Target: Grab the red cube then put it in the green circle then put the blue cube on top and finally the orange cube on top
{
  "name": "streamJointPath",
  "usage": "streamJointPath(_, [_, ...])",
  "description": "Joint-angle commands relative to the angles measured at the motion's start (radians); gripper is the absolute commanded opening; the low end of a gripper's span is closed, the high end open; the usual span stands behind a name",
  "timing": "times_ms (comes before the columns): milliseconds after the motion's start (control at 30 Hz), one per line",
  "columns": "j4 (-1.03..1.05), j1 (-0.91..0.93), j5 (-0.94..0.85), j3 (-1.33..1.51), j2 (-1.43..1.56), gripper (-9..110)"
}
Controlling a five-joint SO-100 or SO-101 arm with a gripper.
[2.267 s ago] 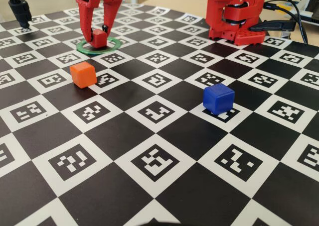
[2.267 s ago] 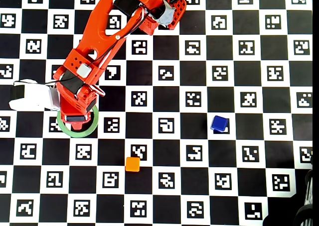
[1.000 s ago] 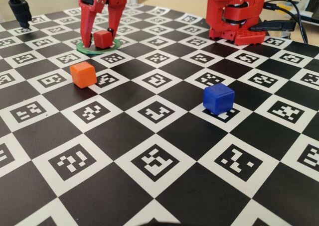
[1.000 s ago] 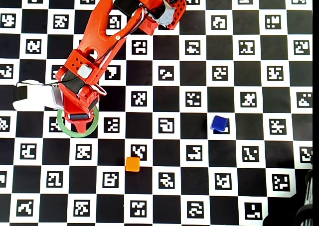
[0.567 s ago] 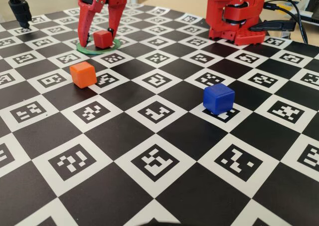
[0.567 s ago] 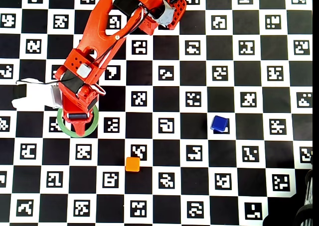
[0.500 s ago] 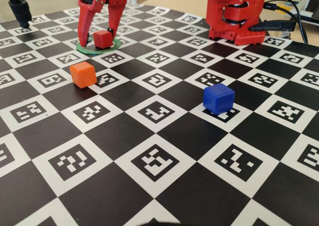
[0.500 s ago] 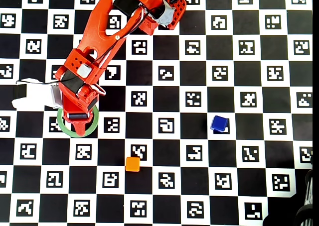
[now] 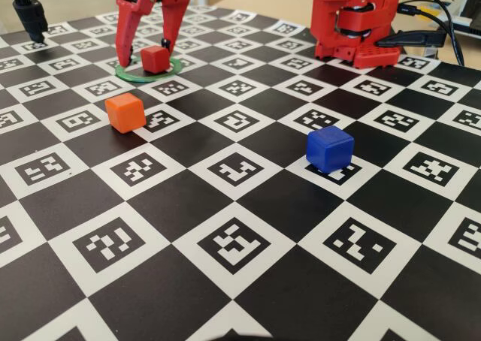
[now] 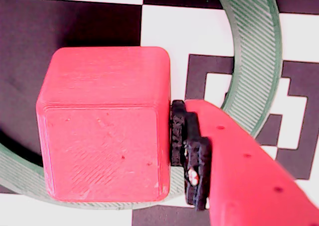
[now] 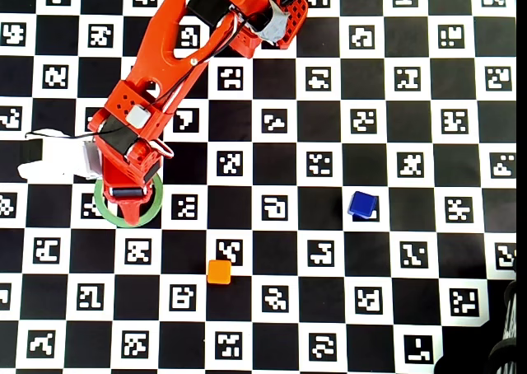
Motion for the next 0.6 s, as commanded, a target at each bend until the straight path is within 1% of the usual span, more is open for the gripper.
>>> streamJointPath(0, [0.026,0.017,0.006,-0.104,0.118,37])
streamJointPath(300, [0.175,0.017,0.012,-0.238,0.169,36])
streamJointPath(567, [0.353,0.012,0.057,-0.442,0.178,36])
